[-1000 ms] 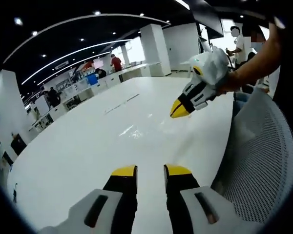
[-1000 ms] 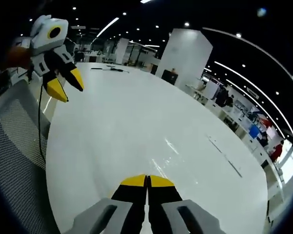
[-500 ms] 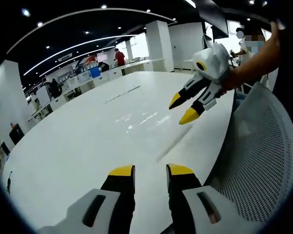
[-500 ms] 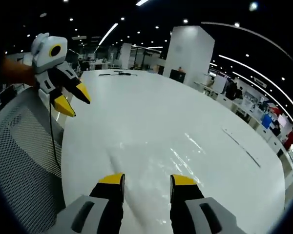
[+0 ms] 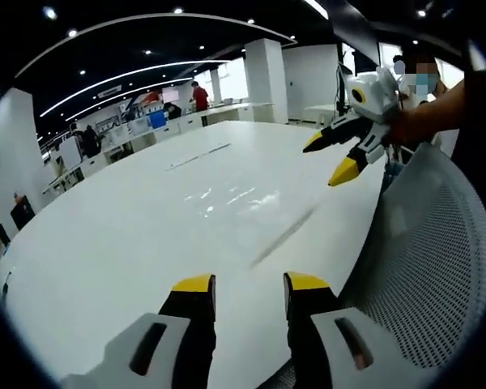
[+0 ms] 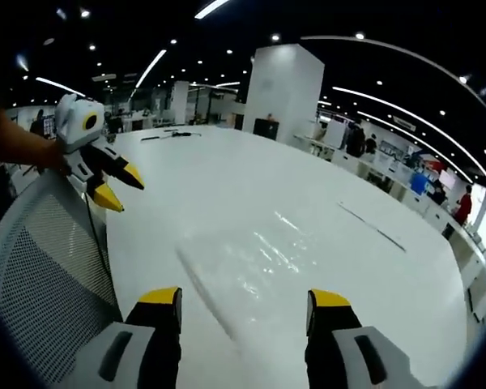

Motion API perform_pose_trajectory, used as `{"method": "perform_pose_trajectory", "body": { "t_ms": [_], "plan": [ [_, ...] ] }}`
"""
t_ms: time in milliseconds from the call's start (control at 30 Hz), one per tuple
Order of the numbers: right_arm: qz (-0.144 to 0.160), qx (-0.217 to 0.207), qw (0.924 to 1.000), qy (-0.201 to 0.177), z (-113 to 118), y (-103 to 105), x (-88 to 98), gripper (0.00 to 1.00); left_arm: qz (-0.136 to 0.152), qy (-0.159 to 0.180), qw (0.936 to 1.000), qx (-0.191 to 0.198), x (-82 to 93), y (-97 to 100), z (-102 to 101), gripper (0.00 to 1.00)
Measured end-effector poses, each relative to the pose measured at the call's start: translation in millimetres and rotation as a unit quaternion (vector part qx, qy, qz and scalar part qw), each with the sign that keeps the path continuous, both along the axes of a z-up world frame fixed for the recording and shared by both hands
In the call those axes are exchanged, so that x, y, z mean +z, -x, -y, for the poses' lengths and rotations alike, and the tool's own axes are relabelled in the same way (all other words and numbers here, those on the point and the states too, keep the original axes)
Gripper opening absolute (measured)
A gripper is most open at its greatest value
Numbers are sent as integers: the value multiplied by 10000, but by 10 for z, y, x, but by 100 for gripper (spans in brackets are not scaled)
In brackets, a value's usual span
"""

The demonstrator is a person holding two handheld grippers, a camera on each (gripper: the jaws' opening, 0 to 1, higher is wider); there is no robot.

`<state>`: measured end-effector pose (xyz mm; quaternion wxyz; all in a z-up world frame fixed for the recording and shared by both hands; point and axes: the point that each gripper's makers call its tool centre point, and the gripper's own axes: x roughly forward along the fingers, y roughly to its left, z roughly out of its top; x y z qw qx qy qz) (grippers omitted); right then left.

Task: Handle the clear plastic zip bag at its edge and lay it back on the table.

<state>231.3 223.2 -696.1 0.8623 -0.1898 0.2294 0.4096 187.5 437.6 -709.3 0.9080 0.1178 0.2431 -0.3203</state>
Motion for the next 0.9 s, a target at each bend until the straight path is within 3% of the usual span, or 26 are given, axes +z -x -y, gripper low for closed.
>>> {"method": "perform_pose_trajectory", "body": {
  "t_ms": [100, 367, 500, 733, 900],
  "plan": [
    [16, -204, 9997, -111, 172, 42, 39, 72, 1, -81, 9999, -68, 12, 8, 50, 32],
    [-22, -635, 9975, -312, 523, 234, -5, 86, 88, 16, 9998, -156, 67, 24, 141, 48],
    [52, -847, 9961, -243, 645, 348, -69, 87, 416, -186, 9979, -452, 115, 42, 211, 67],
    [308, -1121, 9916, -571, 679, 376, 72, 97, 363, -76, 9984, -432, 110, 41, 204, 81],
    [199, -1102, 9923, -530, 624, 419, 14, 100, 393, 136, 9989, -207, 152, -2, 159, 88]
  ]
}}
